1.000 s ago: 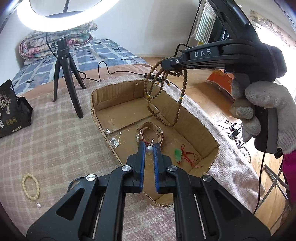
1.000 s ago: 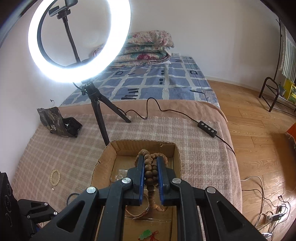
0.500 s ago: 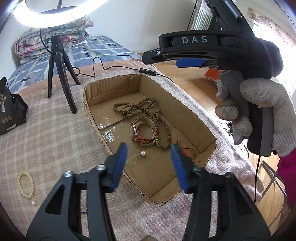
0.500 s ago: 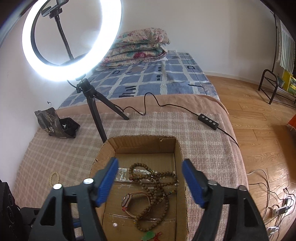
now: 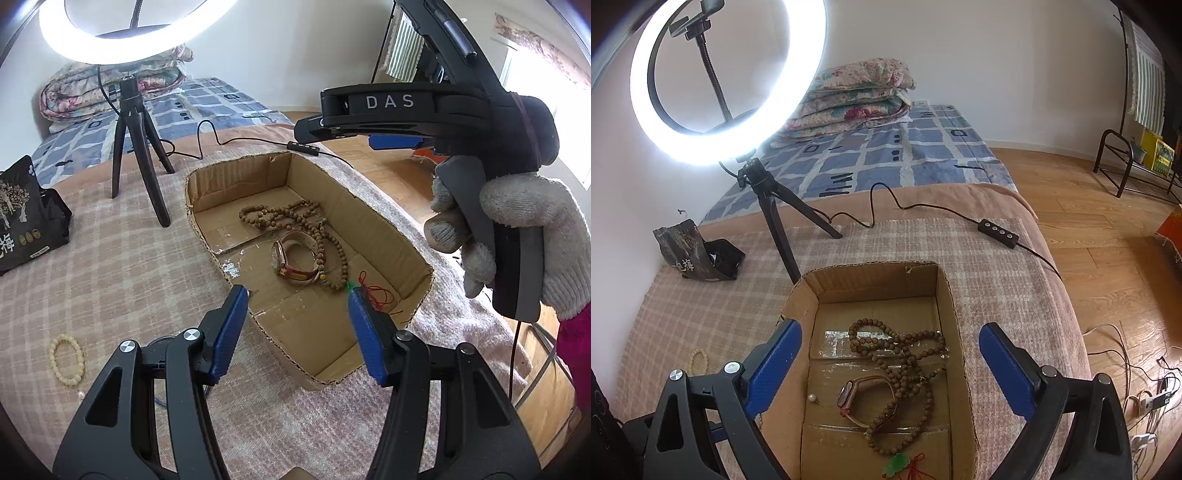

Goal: Organize jewelry
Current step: 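Open the right gripper releasing the beads while the left gripper drops the earring into the box, then withdraw both open grippers from the box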

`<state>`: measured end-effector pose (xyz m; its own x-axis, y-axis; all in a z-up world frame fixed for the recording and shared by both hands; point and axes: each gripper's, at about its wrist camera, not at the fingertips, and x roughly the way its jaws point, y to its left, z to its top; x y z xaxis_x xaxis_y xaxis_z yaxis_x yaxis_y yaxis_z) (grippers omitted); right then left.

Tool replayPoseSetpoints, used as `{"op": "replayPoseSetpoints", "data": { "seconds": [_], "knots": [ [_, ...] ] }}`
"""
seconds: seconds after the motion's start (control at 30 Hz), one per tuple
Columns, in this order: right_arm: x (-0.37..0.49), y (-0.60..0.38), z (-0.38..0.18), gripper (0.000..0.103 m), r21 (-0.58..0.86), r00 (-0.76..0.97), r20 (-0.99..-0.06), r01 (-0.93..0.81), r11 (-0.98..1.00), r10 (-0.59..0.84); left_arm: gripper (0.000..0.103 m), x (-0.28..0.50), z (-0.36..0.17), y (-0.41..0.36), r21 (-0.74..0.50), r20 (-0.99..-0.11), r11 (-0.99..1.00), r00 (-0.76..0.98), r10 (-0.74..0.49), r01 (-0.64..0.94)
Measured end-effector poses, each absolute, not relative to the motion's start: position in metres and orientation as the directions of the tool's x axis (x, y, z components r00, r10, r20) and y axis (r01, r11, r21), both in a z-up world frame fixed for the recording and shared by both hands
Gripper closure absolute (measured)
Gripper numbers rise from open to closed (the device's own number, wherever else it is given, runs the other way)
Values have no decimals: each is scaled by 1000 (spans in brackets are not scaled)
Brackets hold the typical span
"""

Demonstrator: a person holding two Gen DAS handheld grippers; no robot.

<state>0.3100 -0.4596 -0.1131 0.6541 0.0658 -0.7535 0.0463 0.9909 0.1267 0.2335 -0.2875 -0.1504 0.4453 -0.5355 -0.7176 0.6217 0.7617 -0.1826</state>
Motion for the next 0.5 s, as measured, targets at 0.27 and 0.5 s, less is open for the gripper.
{"op": "replayPoseSetpoints", "data": {
  "seconds": [0.27, 0.5],
  "knots": [
    [289, -454, -94, 2, 130, 717, -695, 57, 990, 50, 45, 224, -135, -256, -163, -706, 792, 491, -510, 588],
    [266, -440, -79, 0, 132, 754, -653, 28, 991, 66, 45, 211, -121, -212, -138, -689, 826, 546, -476, 546]
  ]
}}
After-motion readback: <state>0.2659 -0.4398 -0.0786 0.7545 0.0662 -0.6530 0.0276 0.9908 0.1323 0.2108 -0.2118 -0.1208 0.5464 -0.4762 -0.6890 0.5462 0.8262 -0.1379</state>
